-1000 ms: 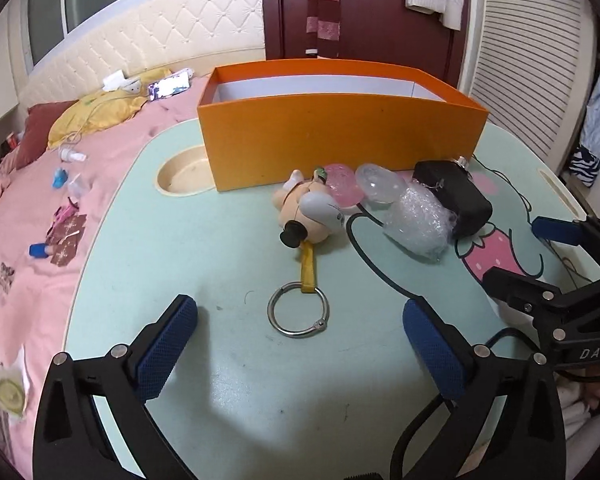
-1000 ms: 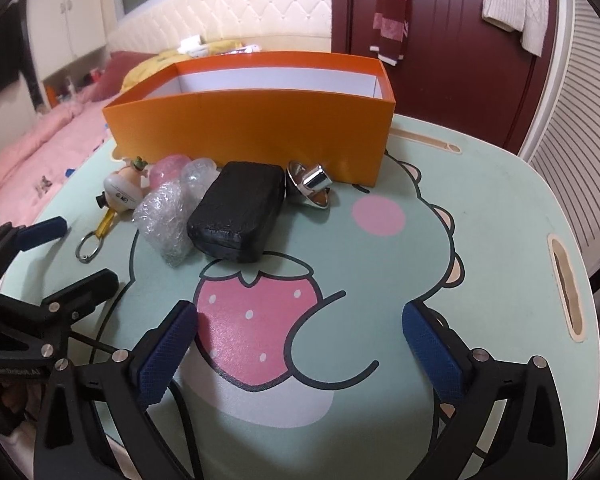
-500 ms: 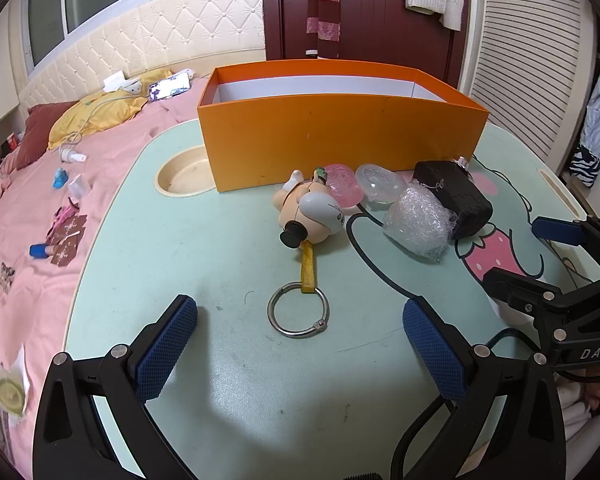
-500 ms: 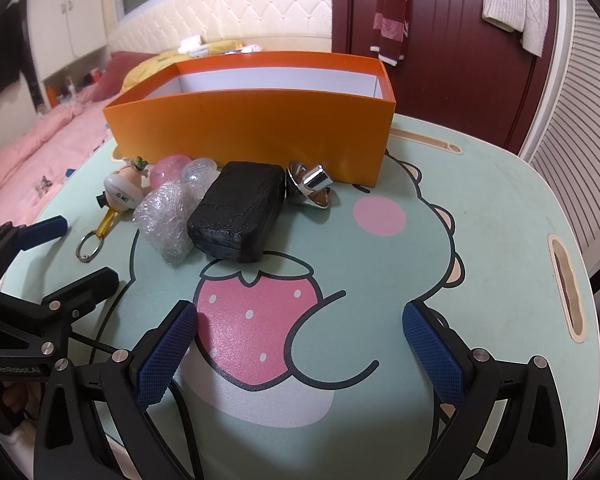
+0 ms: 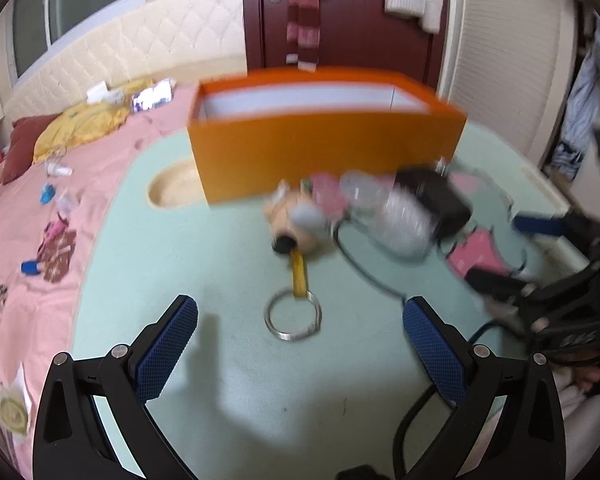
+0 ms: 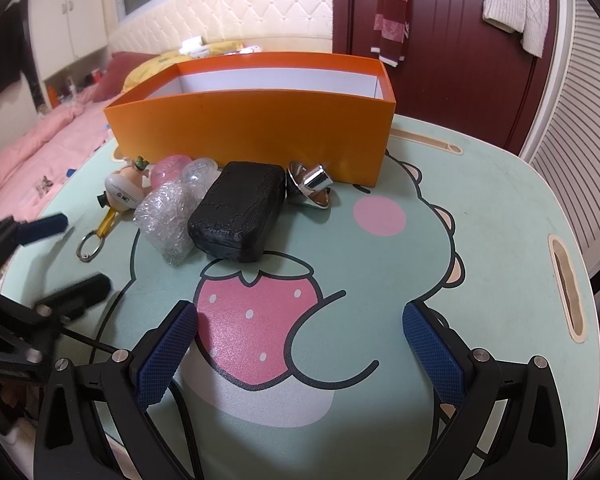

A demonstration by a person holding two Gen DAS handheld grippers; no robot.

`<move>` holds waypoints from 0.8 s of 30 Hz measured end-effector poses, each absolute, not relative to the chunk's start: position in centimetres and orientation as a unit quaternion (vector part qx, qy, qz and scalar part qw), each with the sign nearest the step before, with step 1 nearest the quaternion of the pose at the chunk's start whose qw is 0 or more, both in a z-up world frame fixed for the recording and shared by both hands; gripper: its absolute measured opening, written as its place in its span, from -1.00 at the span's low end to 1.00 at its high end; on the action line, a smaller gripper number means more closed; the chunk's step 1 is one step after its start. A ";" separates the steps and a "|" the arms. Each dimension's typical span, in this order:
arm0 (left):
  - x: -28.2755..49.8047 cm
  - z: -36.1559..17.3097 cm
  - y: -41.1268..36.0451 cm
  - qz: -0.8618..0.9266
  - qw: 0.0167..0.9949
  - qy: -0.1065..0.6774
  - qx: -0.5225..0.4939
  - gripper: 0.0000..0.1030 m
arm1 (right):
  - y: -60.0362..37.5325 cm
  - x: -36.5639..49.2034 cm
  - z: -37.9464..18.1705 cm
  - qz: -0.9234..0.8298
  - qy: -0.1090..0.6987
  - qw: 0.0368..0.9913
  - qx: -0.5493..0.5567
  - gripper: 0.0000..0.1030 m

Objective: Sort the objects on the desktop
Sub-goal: 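Grasp the doll keychain with the left tool while the right tool grasps the black pouch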

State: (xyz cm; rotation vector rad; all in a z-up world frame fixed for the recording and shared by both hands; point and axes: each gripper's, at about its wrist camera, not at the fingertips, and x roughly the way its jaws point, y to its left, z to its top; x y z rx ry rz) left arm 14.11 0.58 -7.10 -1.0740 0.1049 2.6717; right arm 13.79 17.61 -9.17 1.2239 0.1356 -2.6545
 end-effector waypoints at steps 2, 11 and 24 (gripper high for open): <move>13.5 -6.0 0.1 0.923 0.129 0.027 -0.362 0.99 | 17.6 13.8 -9.2 -0.902 0.046 0.108 0.415 0.99; 8.1 -6.2 0.5 0.906 0.133 0.036 -0.400 0.67 | 17.6 13.8 -9.2 -0.902 0.047 0.111 0.414 0.99; 8.9 -7.5 0.4 0.900 0.157 0.013 -0.407 -0.18 | 17.7 13.6 -9.2 -0.902 0.047 0.112 0.414 0.99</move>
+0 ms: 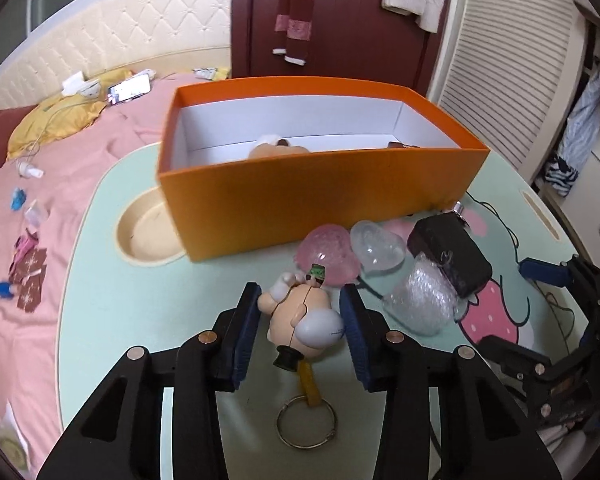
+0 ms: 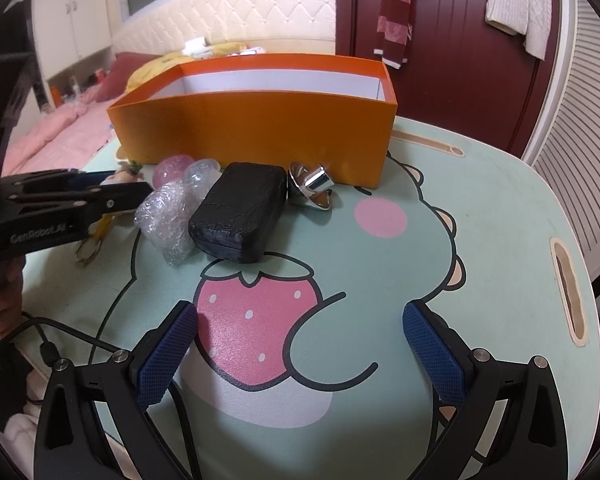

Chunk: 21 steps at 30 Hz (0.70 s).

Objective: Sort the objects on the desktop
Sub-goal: 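Grasp the doll keychain with the left tool while the right tool grasps the black pouch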

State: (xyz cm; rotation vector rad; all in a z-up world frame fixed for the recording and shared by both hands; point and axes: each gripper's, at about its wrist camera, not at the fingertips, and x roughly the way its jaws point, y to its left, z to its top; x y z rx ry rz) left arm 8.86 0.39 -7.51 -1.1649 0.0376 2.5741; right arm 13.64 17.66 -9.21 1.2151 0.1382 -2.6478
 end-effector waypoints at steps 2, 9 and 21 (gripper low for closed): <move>9.4 -7.5 -0.2 0.902 0.152 0.002 -0.403 -0.18 | 17.7 13.6 -9.2 -0.902 0.047 0.112 0.415 0.99; 10.2 -7.0 -1.2 0.914 0.137 -0.003 -0.381 -0.18 | 17.7 13.8 -7.7 -0.908 0.036 0.129 0.396 0.99; 10.1 -7.2 -1.4 0.916 0.145 -0.006 -0.374 -0.21 | 17.0 9.8 -6.1 -0.904 -0.064 0.139 0.398 0.48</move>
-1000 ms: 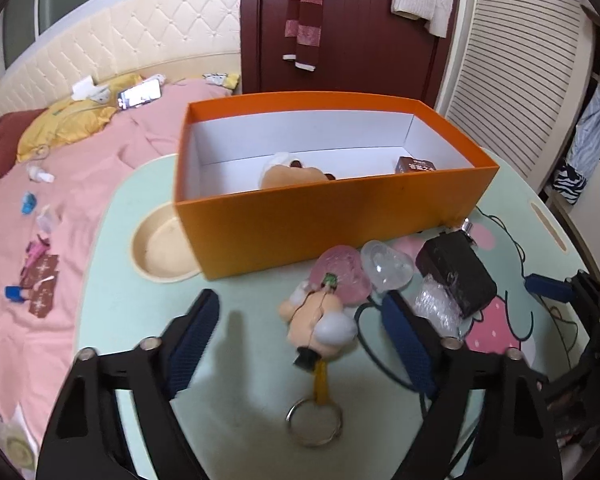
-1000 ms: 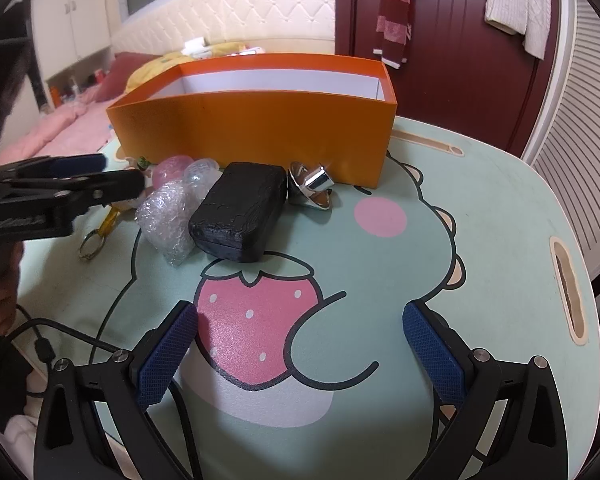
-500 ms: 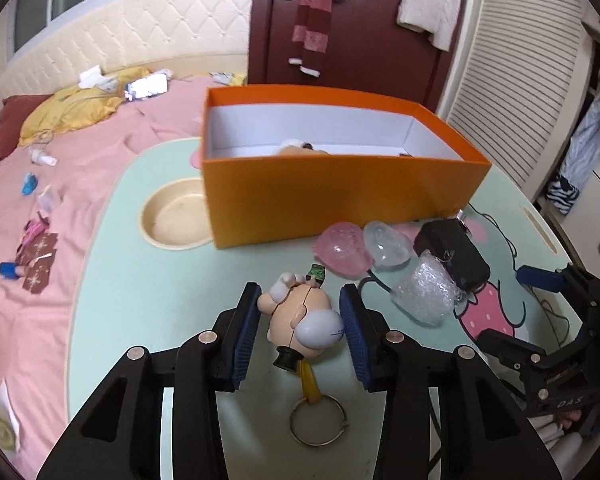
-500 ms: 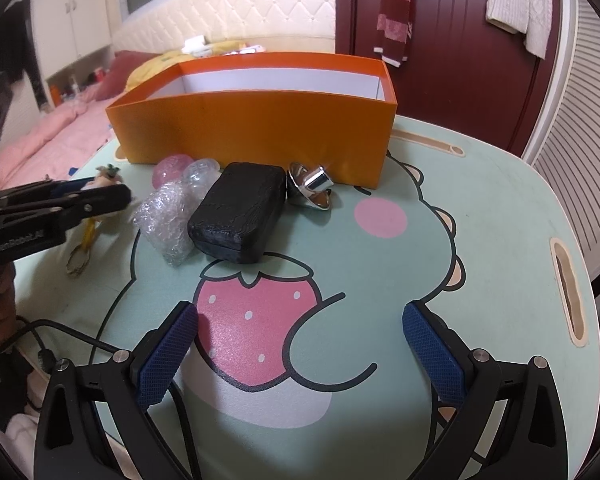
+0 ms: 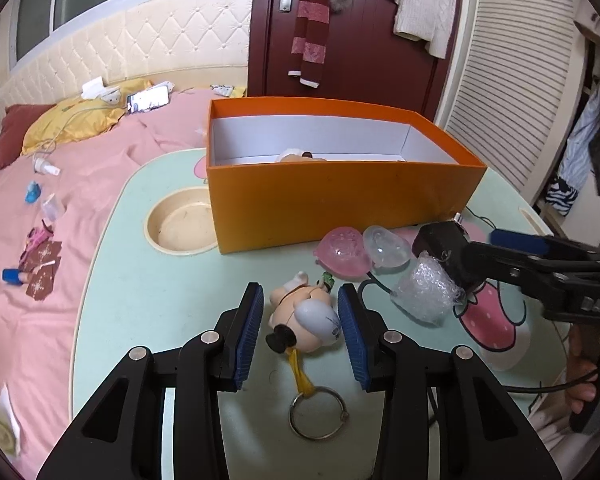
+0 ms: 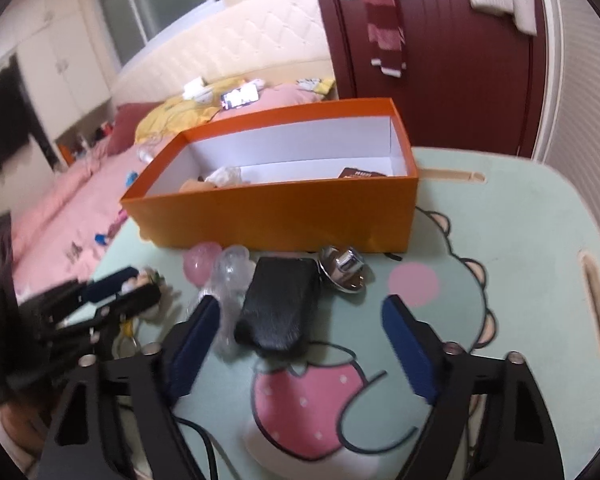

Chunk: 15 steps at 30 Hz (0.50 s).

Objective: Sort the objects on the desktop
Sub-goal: 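Grasp the doll keychain with the left tool while the right tool grasps the black pouch, then put the keychain in the box with left tool while right tool drops the pouch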

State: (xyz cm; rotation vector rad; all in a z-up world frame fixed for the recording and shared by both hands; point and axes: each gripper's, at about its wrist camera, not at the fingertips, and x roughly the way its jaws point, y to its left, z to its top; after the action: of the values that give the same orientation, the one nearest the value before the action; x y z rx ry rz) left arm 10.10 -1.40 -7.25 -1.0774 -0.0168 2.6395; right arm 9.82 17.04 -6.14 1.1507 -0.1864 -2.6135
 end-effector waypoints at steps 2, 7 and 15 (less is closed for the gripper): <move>10.0 -7.3 -1.5 0.915 0.145 -0.011 -0.376 -0.22 | 16.5 9.2 -6.3 -0.901 -0.065 0.145 0.404 0.44; 10.0 -7.4 -1.6 0.914 0.146 -0.014 -0.377 -0.28 | 15.6 8.6 -6.7 -0.900 -0.054 0.149 0.406 0.19; 9.9 -7.4 -2.0 0.911 0.152 -0.027 -0.382 -0.28 | 17.6 9.0 -6.7 -0.896 -0.076 0.145 0.413 -0.22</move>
State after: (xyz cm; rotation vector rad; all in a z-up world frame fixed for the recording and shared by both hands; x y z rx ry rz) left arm 9.87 -2.03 -7.44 -1.0958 -0.0771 2.6142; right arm 9.03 17.56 -6.74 1.1902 -0.2176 -2.5802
